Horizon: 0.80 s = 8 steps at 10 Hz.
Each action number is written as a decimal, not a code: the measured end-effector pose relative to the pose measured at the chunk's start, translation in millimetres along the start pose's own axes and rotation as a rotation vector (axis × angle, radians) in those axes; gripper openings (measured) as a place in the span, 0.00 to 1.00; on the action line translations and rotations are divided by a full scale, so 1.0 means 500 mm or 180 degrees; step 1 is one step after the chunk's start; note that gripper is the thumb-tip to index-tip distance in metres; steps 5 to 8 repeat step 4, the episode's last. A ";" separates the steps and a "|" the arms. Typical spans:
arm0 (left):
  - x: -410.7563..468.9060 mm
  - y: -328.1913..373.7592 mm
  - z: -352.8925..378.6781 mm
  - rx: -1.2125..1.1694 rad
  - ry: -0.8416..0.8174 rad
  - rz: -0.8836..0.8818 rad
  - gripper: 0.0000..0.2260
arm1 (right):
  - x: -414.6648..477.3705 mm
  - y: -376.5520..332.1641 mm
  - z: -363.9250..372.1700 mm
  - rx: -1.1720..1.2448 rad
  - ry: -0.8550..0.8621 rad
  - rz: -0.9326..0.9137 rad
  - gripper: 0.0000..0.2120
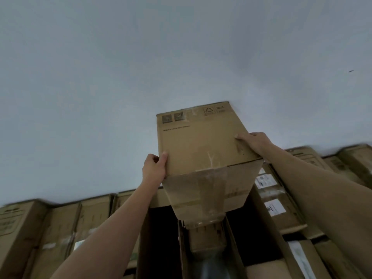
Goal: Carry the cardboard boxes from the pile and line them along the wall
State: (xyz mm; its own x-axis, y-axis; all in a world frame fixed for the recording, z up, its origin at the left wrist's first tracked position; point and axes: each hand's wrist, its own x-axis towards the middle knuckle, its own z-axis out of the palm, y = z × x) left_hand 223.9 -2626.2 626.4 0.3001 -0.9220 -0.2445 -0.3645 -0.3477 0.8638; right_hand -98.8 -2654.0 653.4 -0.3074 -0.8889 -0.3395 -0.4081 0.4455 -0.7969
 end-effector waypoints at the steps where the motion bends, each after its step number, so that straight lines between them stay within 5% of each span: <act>1: -0.011 0.019 0.005 0.0566 0.0182 0.0347 0.20 | 0.007 0.005 -0.003 -0.0266 -0.0009 -0.0083 0.25; 2: -0.008 0.046 0.027 0.1964 0.0546 0.1351 0.16 | 0.008 0.008 -0.003 -0.0662 0.0082 -0.0287 0.27; 3: -0.033 0.082 0.073 0.2585 0.0536 0.1787 0.13 | -0.008 0.001 -0.010 -0.1224 0.0205 -0.0553 0.30; 4: -0.031 0.082 0.111 0.2882 0.0474 0.1950 0.14 | -0.011 -0.022 -0.025 -0.1748 0.0397 -0.0967 0.32; 8: -0.031 0.082 0.111 0.2882 0.0474 0.1950 0.14 | -0.011 -0.022 -0.025 -0.1748 0.0397 -0.0967 0.32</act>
